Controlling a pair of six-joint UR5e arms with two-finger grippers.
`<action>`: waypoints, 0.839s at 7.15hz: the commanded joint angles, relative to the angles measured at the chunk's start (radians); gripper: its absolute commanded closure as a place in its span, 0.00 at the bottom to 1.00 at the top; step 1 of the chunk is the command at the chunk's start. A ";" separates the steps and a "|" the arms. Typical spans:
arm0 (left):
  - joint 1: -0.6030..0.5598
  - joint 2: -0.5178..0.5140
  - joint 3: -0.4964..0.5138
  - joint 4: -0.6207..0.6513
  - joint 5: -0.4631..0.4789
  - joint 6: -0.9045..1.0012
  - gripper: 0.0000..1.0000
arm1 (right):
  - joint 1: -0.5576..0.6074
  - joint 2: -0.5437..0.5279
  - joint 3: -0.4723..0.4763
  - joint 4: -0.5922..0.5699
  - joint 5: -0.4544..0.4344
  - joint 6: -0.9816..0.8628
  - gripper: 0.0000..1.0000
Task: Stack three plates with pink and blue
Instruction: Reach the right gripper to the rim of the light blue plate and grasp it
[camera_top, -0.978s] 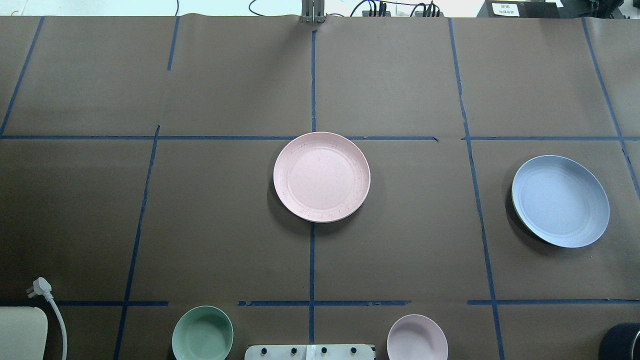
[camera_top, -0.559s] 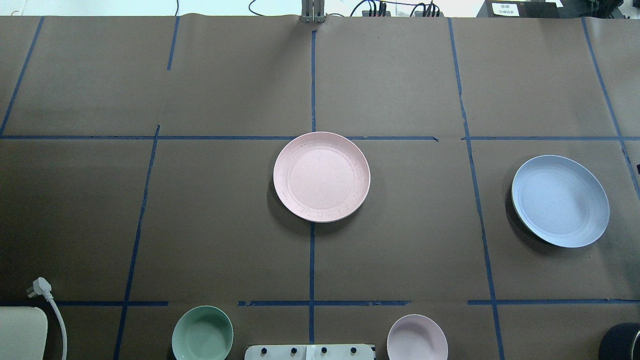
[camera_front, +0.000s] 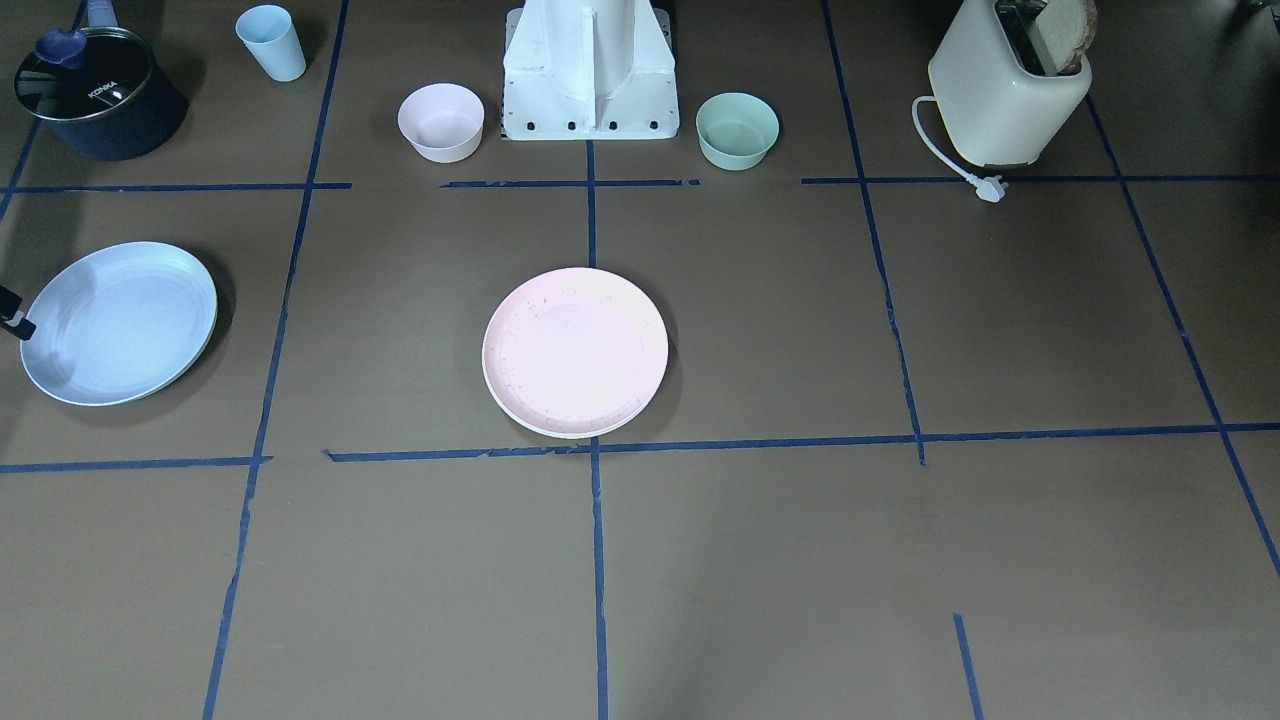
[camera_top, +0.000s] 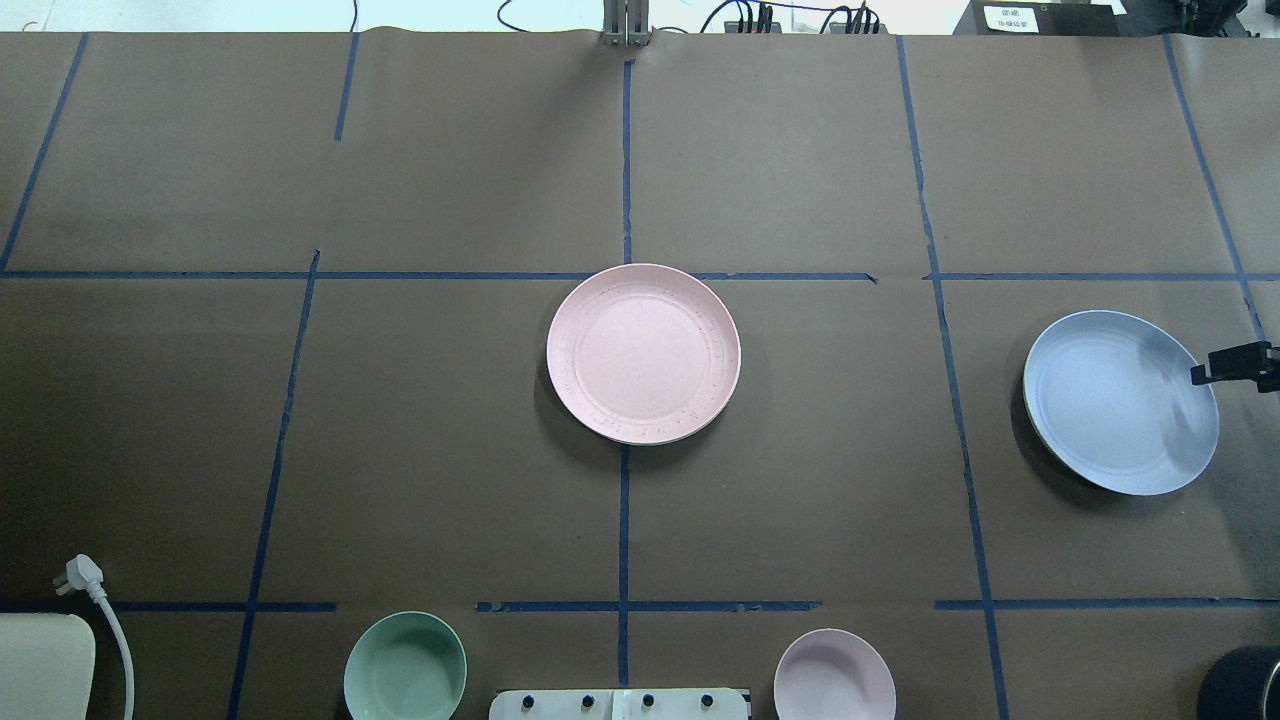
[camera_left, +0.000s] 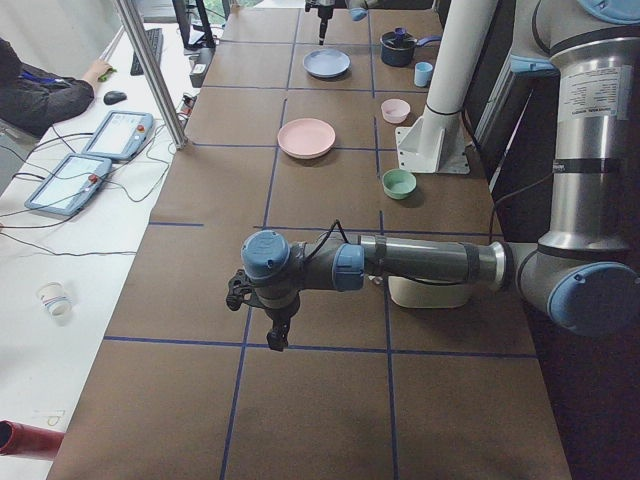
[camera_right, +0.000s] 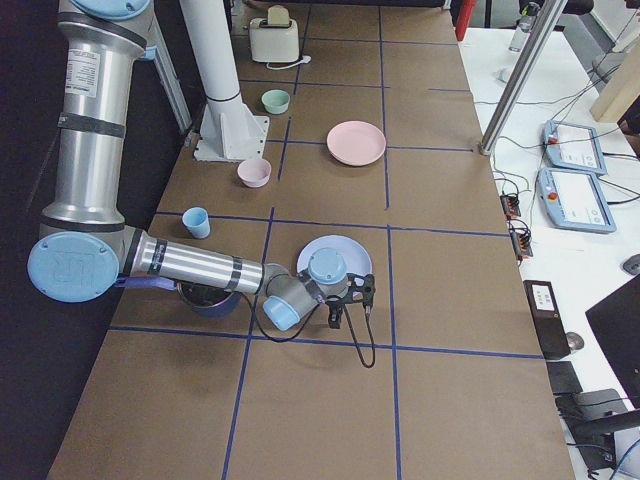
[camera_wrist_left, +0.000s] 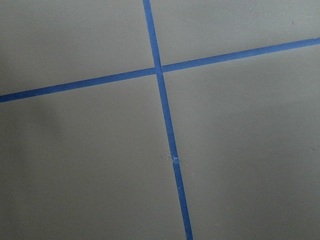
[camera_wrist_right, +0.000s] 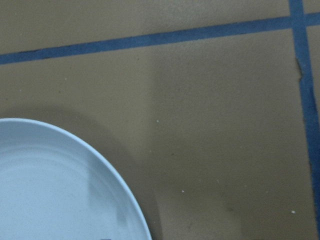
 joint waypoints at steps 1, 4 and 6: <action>0.000 0.000 0.000 0.000 0.000 0.000 0.00 | -0.044 0.002 -0.002 0.009 -0.003 0.008 0.64; 0.000 0.005 0.000 0.000 0.000 0.002 0.00 | -0.041 -0.011 0.080 0.000 0.011 0.031 1.00; 0.000 0.005 -0.004 -0.001 0.000 0.002 0.00 | -0.044 0.002 0.139 -0.003 0.016 0.129 1.00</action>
